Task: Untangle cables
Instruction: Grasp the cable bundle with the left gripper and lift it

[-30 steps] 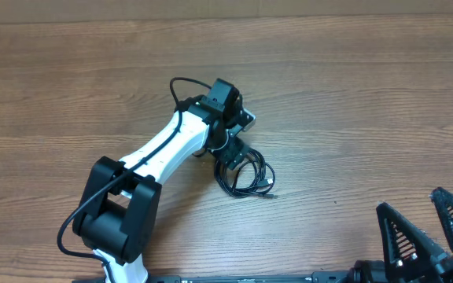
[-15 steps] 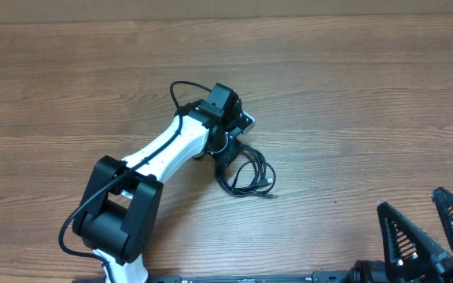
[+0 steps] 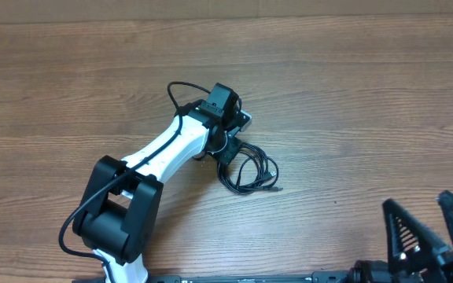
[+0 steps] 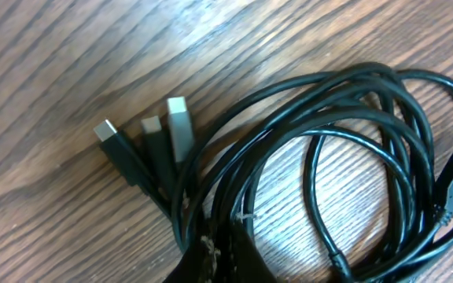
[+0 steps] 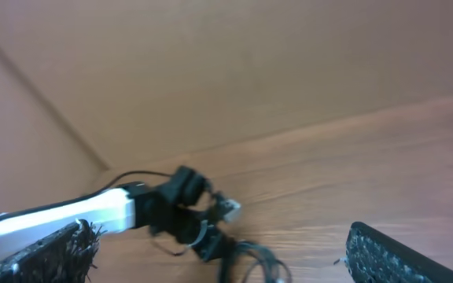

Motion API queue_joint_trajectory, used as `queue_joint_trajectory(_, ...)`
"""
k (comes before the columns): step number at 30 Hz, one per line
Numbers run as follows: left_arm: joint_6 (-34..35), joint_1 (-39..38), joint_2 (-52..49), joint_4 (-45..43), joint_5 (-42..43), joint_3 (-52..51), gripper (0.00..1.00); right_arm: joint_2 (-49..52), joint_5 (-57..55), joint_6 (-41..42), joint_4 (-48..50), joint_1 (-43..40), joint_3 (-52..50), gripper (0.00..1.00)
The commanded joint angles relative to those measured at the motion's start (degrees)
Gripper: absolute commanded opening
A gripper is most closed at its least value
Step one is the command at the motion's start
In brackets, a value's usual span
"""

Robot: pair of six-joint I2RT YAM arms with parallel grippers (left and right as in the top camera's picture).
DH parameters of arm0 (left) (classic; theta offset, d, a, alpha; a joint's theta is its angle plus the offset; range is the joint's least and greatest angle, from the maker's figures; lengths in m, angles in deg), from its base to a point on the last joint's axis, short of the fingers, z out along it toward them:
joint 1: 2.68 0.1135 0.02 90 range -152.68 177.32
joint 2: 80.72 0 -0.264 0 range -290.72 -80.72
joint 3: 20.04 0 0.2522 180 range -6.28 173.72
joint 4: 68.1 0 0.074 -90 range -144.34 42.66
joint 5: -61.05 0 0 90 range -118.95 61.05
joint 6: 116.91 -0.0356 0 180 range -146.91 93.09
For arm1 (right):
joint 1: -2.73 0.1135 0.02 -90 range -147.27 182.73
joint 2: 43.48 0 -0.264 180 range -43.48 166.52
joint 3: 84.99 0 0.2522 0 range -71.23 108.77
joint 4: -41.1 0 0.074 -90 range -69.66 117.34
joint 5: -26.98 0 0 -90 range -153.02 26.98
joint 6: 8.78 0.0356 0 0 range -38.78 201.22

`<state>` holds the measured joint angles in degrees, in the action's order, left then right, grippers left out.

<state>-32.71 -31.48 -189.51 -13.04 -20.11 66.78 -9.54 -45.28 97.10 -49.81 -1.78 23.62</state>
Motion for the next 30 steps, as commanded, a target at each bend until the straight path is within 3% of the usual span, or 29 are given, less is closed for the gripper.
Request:
queue_joint_trajectory(1, 2.9, 0.0, 0.0, 1.5, -1.8, 4.6, 0.04, 0.8, -7.4, 0.2, -0.7, -0.3, -1.1, 1.0)
queue_joint_trajectory(18, 5.3, 0.0, 0.2, 26.3, -1.8, 43.2, 0.04, 0.8, -3.5, 0.4, -1.7, -0.3, -15.3, 1.0)
queue_joint_trajectory(30, 7.2, -0.1, 0.2, 38.4, 1.9, 68.1, 0.04, 0.9, 13.5, -1.9, 2.0, -0.3, -30.1, 1.0)
